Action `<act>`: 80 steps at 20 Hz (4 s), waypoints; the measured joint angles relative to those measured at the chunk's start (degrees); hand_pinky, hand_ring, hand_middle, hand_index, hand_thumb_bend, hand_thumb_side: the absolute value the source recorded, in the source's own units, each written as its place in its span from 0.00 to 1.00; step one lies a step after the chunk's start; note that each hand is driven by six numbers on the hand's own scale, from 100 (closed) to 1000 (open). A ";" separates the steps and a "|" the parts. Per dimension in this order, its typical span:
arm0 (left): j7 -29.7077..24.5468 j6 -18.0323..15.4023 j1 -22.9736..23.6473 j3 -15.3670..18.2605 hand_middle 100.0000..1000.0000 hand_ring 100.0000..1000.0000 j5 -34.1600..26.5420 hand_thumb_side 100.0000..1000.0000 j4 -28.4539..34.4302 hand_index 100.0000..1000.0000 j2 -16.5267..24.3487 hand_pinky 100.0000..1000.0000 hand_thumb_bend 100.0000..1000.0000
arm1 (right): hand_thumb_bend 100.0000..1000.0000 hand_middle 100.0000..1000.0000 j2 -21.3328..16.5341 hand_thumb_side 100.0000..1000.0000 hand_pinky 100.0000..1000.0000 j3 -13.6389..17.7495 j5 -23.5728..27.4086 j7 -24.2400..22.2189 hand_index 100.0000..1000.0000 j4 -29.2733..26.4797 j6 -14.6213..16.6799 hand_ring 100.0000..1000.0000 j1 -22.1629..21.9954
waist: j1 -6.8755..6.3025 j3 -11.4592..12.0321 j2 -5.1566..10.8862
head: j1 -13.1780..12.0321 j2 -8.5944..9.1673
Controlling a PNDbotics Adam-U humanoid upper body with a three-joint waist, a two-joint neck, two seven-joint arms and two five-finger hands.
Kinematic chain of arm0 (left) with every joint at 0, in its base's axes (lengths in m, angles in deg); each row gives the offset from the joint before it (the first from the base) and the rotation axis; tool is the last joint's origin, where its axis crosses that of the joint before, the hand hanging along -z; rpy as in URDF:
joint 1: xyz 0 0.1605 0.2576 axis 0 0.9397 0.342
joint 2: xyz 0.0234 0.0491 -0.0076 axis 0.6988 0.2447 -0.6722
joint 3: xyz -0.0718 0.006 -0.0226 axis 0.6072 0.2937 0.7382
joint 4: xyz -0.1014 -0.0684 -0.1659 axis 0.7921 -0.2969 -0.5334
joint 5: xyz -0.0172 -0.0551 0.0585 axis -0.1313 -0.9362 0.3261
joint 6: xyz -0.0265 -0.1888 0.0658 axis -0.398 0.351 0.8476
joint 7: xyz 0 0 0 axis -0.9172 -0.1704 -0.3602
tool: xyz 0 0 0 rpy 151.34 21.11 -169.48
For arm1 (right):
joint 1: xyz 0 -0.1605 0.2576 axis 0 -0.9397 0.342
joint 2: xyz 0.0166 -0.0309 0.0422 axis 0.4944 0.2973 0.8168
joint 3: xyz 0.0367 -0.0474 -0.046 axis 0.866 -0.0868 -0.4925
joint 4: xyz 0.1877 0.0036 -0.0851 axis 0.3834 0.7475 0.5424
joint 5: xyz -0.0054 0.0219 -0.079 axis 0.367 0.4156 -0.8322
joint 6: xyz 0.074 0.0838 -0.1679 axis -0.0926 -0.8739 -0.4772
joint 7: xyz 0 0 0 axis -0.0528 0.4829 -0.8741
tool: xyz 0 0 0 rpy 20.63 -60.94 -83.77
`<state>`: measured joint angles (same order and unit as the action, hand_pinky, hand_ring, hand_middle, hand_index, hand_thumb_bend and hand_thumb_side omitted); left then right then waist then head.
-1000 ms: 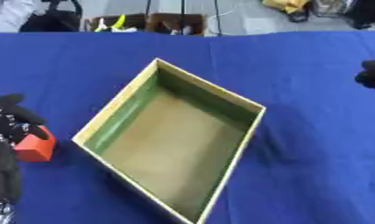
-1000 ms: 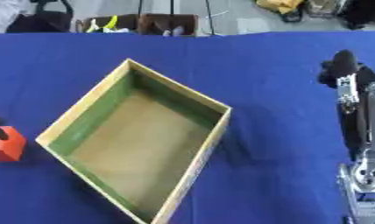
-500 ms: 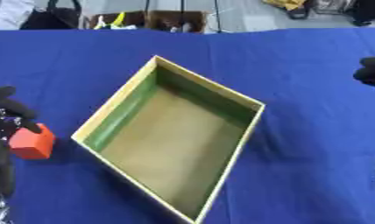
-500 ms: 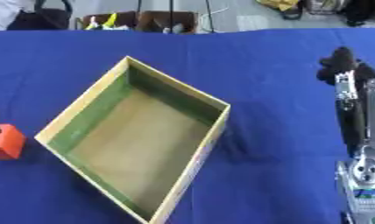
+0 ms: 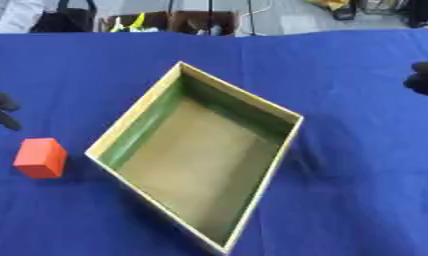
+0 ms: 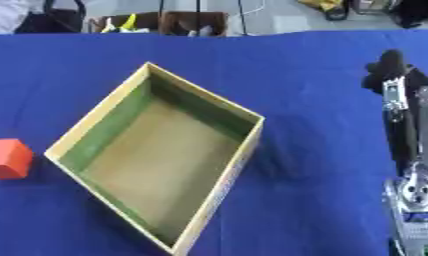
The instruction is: Pick up objects on the table and place them in the box.
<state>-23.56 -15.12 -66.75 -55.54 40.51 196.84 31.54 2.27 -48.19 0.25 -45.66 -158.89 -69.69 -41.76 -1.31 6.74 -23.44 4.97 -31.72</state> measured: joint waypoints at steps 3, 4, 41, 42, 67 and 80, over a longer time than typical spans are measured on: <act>-2.29 0.00 -1.13 0.75 0.54 0.56 3.88 0.80 0.01 0.79 3.46 0.38 0.00 | 0.45 0.49 0.00 1.00 0.69 0.00 0.00 0.04 0.64 0.00 -0.05 0.59 -0.03 | -0.03 0.01 0.52 | 0.17 -0.47; -3.02 0.10 -1.43 0.86 0.54 0.56 4.95 0.80 0.01 0.80 4.60 0.39 0.00 | 0.45 0.49 0.00 1.00 0.69 0.00 0.00 0.05 0.64 0.00 -0.06 0.59 -0.06 | -0.12 0.00 0.60 | 0.18 -0.58; -61.02 -0.29 -11.10 -4.10 0.89 0.86 30.21 0.99 -6.27 1.00 29.29 0.73 0.60 | 0.45 0.49 -0.51 1.00 0.69 -0.43 0.04 -0.21 0.63 0.35 0.25 0.59 -0.78 | -0.97 -2.00 1.75 | -0.41 -0.12; -62.20 -0.57 -11.12 -4.12 0.89 0.87 30.21 1.00 -6.42 1.00 29.37 0.74 0.65 | 0.45 0.49 -0.53 1.00 0.69 -0.48 0.04 -0.25 0.63 0.35 0.28 0.59 -0.78 | -0.97 -1.96 1.75 | -0.41 0.02; -64.51 -5.33 -12.49 -9.85 0.94 0.86 33.95 0.72 -20.37 1.00 30.21 0.74 0.46 | 0.46 0.49 -0.56 1.00 0.69 -0.70 0.04 -0.52 0.63 0.38 0.52 0.59 -0.63 | -0.75 -2.87 1.50 | -4.19 0.59; -64.26 -6.09 -14.98 -11.48 0.88 0.84 34.34 0.73 -26.91 1.00 28.29 0.72 0.46 | 0.46 0.49 -0.56 1.00 0.69 -0.71 0.04 -0.57 0.62 0.54 0.57 0.59 -0.49 | -0.50 -3.17 0.75 | -6.10 0.94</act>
<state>-87.82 -21.21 -81.73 -67.02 74.85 169.93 59.83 1.71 -48.90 0.29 -46.23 -158.35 -69.11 -42.25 -1.82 3.57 -22.69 -1.13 -30.78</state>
